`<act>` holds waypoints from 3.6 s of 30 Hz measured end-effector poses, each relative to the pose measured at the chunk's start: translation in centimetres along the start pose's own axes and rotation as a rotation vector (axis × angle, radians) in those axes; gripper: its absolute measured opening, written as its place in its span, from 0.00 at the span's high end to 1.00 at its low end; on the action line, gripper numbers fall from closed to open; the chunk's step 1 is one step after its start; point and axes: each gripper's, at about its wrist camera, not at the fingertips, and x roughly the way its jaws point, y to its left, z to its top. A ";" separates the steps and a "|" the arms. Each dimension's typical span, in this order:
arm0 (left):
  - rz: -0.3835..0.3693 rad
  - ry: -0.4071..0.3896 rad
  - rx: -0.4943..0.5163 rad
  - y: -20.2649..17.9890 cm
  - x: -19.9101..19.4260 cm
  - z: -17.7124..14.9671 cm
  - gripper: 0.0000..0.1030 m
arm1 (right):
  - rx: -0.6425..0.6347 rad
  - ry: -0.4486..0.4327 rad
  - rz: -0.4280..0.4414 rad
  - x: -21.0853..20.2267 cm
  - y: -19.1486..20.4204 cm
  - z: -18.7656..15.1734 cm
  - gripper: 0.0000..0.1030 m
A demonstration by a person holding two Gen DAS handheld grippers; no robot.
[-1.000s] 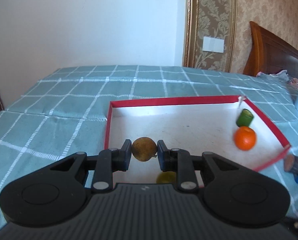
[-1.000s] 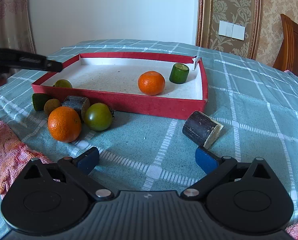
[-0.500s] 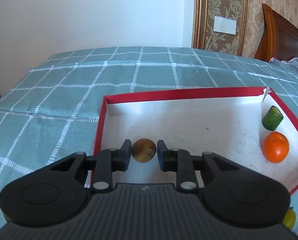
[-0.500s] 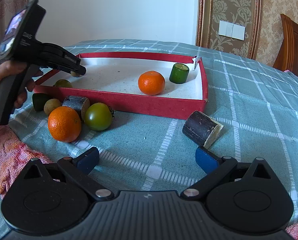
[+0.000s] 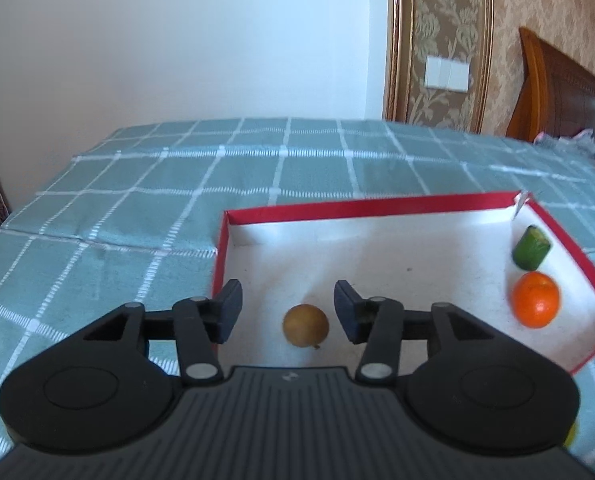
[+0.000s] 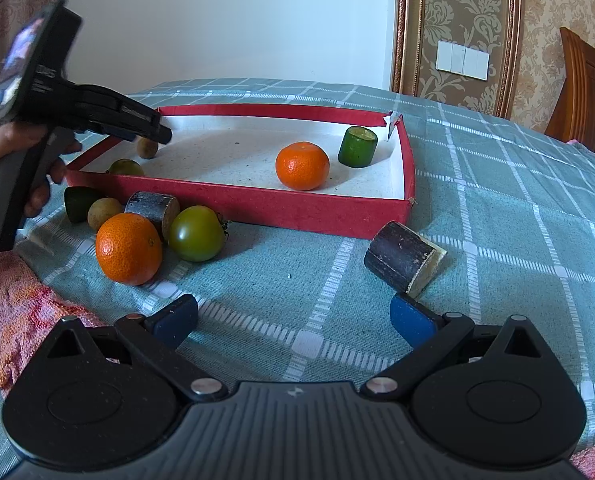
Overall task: Organize fruits
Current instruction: 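Lower the small brown fruit into the tray and open the left tool, then reach the right tool to the dark cut chunk and grasp it, then carry the dark chunk into the tray and open the right tool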
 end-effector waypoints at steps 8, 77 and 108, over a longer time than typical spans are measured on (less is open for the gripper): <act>-0.039 -0.043 -0.004 0.2 -4.7 -2.3 0.45 | 0.000 0.001 0.000 0.0 0.0 0.0 0.00; -0.065 0.018 -0.032 1.3 -9.1 -10.7 0.00 | 0.061 -0.079 -0.028 -0.4 -4.5 0.8 0.57; -0.060 0.023 -0.022 1.2 -9.0 -10.6 0.00 | 0.009 -0.108 -0.107 4.7 -2.5 8.1 0.57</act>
